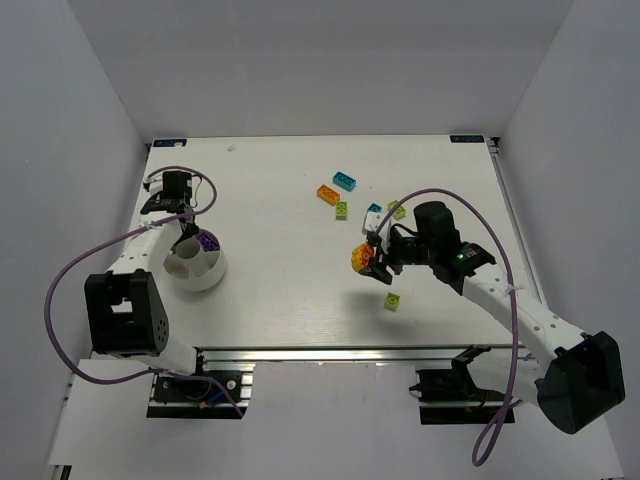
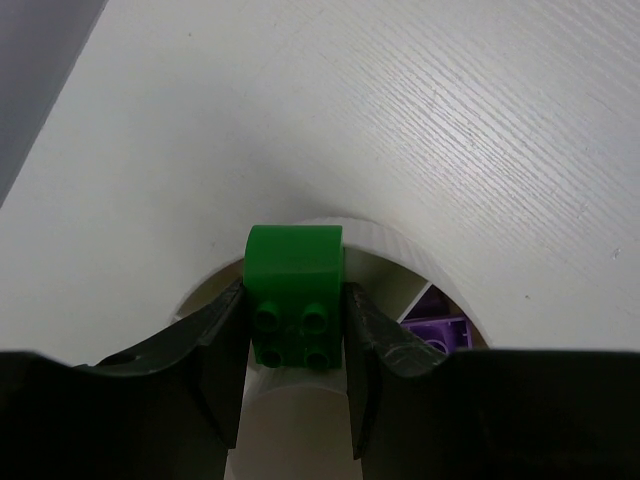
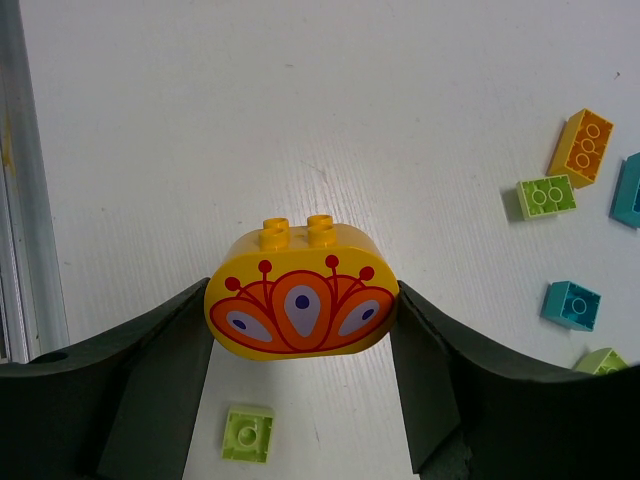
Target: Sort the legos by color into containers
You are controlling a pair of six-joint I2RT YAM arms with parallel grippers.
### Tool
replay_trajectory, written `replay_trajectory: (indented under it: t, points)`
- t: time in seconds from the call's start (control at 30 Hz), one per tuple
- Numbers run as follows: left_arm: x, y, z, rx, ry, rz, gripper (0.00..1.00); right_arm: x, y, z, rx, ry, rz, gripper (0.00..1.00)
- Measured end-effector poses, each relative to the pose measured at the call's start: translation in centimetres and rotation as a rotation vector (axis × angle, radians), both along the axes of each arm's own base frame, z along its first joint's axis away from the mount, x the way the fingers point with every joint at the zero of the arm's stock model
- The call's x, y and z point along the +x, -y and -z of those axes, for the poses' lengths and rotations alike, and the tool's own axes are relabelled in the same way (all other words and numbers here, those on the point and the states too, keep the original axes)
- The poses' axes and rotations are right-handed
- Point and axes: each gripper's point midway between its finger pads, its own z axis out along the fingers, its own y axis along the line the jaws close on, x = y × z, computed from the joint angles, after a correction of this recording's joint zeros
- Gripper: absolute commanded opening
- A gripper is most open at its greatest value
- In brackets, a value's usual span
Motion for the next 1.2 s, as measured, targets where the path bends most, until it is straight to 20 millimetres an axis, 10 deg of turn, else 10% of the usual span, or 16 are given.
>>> replay_trajectory:
  t: [0.33,0.67,0.77,0.83,0.93,1.07,1.2]
  points:
    - [-0.5,0.1,0.0,-0.008,-0.010,-0.016,0.75,-0.1,-0.1,0.0,0.004,-0.002,-0.007,0.00]
    - [-0.8,-0.3,-1.9,0.013,0.016,-0.033,0.76,-0.2,-0.1,0.0,0.004,-0.005,-0.010,0.00]
    - [-0.5,-0.6,-4.1,0.024,0.070,-0.041,0.57,-0.2,-0.2,0.1,0.005,-0.005,-0.018,0.00]
    - [-0.2,-0.4,-6.2,0.016,0.147,-0.034,0.26,-0.4,-0.3,0.1,0.007,-0.001,-0.036,0.00]
    - [-0.1,0.8,-10.8,-0.020,0.310,0.036,0.13,-1.0,-0.5,0.3,0.012,0.010,-0.081,0.01]
    - [0.1,5.0,-16.5,-0.156,0.535,0.238,0.37,-1.9,-1.0,0.9,0.012,0.026,-0.150,0.01]
    - [-0.1,10.6,-17.8,-0.335,0.613,0.507,0.72,-2.4,-2.0,1.7,0.001,0.001,-0.195,0.00]
